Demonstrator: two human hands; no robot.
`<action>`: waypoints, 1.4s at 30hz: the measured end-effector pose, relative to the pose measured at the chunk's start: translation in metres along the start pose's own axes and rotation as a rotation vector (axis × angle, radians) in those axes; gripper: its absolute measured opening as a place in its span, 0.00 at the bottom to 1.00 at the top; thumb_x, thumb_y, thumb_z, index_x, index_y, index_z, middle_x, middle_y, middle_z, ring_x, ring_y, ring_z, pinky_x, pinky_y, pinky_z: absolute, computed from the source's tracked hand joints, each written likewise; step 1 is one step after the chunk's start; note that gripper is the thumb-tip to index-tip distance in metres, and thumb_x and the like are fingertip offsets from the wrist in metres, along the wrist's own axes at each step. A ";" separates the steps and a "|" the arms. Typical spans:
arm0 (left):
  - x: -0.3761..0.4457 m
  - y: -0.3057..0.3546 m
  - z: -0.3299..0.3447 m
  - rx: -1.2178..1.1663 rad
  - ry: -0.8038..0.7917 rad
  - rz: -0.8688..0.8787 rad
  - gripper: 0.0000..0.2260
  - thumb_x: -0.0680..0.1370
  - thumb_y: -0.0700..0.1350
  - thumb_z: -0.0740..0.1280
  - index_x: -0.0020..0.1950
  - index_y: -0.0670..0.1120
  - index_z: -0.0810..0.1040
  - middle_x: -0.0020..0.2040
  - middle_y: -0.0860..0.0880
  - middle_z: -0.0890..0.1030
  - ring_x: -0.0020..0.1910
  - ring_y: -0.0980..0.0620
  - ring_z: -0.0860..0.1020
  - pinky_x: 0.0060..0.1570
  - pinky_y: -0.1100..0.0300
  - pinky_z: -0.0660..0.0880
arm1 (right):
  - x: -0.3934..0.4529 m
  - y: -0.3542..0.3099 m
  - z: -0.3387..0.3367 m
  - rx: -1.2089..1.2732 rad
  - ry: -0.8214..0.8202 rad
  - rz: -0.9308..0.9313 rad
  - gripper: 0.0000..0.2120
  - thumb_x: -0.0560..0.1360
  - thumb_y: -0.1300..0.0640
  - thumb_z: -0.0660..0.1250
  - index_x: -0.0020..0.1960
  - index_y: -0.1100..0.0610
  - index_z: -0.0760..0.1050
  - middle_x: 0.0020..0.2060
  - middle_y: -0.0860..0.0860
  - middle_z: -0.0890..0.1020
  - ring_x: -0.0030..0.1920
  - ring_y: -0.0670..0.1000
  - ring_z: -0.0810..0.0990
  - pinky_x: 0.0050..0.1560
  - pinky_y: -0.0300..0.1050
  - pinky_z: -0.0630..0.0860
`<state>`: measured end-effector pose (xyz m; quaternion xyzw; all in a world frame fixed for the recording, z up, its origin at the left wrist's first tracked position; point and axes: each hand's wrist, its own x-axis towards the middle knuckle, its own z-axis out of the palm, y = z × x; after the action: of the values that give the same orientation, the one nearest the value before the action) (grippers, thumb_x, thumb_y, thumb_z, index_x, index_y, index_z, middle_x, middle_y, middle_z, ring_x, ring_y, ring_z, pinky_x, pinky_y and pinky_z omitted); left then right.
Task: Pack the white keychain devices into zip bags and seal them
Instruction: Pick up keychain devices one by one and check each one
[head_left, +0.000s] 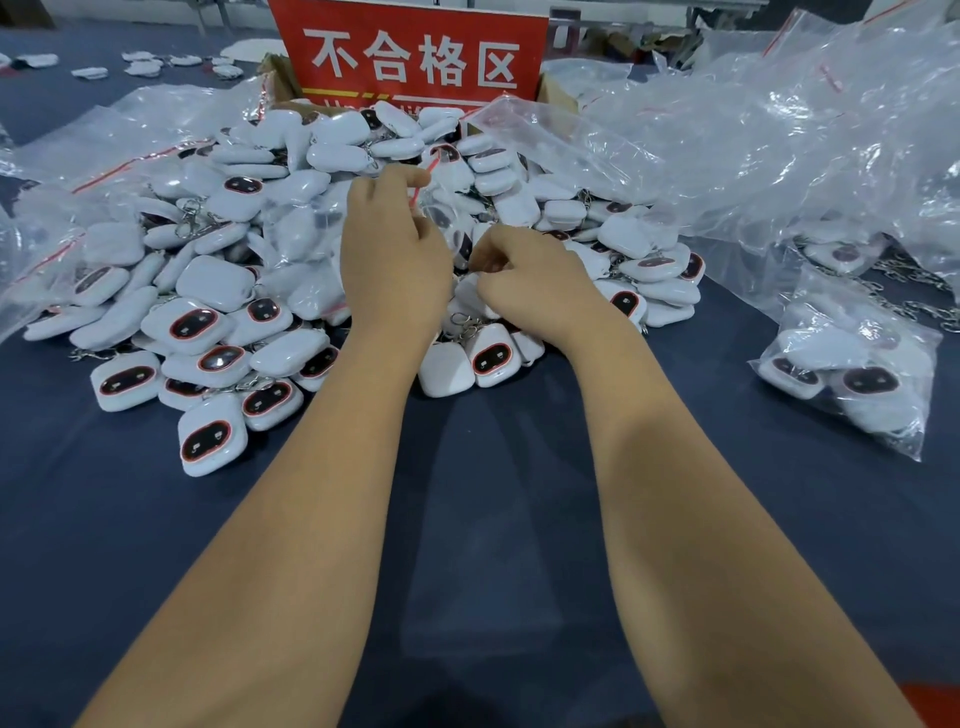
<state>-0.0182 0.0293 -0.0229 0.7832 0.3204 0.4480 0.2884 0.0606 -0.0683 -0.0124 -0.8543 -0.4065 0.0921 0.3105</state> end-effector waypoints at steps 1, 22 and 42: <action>0.000 0.000 0.000 0.006 -0.005 -0.002 0.18 0.76 0.34 0.58 0.62 0.48 0.75 0.60 0.47 0.73 0.44 0.55 0.68 0.38 0.64 0.60 | 0.001 0.000 0.001 -0.043 -0.007 -0.007 0.14 0.70 0.56 0.65 0.54 0.48 0.78 0.50 0.47 0.80 0.56 0.54 0.76 0.61 0.53 0.72; 0.003 0.001 0.001 0.086 -0.034 -0.018 0.15 0.76 0.38 0.60 0.54 0.53 0.81 0.53 0.51 0.72 0.45 0.55 0.72 0.34 0.63 0.63 | 0.005 0.003 -0.001 0.490 0.338 -0.069 0.13 0.72 0.66 0.69 0.50 0.49 0.78 0.35 0.45 0.72 0.30 0.40 0.70 0.33 0.32 0.71; 0.001 -0.001 0.008 0.008 -0.110 0.012 0.16 0.79 0.44 0.59 0.66 0.51 0.77 0.56 0.54 0.70 0.48 0.60 0.69 0.42 0.66 0.62 | 0.009 0.004 -0.003 0.810 0.256 0.136 0.14 0.79 0.56 0.68 0.62 0.60 0.77 0.44 0.50 0.81 0.30 0.44 0.78 0.35 0.40 0.76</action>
<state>-0.0109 0.0295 -0.0264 0.8096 0.3014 0.4048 0.2997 0.0706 -0.0651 -0.0116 -0.6928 -0.2383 0.1578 0.6620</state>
